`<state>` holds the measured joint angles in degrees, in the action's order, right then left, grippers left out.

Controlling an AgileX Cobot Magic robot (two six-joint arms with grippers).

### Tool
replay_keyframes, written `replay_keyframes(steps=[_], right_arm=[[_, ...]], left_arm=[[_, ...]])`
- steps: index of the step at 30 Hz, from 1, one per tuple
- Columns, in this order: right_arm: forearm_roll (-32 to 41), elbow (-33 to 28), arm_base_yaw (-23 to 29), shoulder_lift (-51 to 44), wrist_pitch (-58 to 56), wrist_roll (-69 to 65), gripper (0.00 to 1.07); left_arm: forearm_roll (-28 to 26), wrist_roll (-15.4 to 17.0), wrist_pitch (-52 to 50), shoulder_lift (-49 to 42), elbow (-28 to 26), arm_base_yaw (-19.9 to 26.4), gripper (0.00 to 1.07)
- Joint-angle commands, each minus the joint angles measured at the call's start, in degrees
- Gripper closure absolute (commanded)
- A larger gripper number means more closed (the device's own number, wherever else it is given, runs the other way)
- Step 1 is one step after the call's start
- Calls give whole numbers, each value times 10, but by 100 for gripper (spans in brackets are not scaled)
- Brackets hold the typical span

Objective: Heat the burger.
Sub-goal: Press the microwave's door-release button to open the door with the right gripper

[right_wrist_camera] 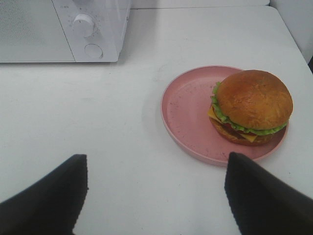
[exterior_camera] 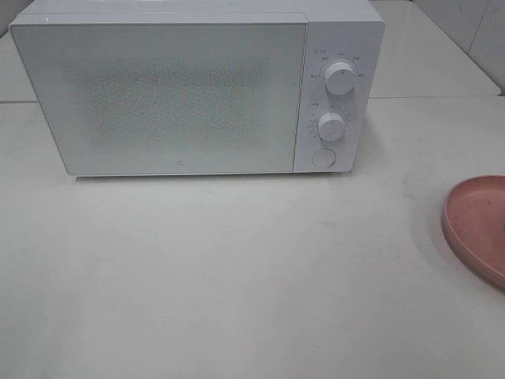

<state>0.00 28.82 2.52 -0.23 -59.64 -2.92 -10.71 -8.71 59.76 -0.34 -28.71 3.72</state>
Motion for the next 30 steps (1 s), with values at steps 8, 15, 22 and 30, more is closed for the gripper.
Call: replay_keyframes(steps=[8, 15, 22, 30], right_arm=[[3, 1, 2, -15, 3, -1, 35], [3, 1, 2, -15, 3, -1, 35], [3, 1, 2, -15, 3, -1, 35], [6, 20, 2, 9, 11, -3, 35]], left_arm=[[-1, 0, -2, -14, 2, -3, 11], [-1, 0, -2, -14, 2, -3, 11], [-1, 0, -2, -14, 2, -3, 11], [-1, 0, -2, -14, 2, -3, 11]])
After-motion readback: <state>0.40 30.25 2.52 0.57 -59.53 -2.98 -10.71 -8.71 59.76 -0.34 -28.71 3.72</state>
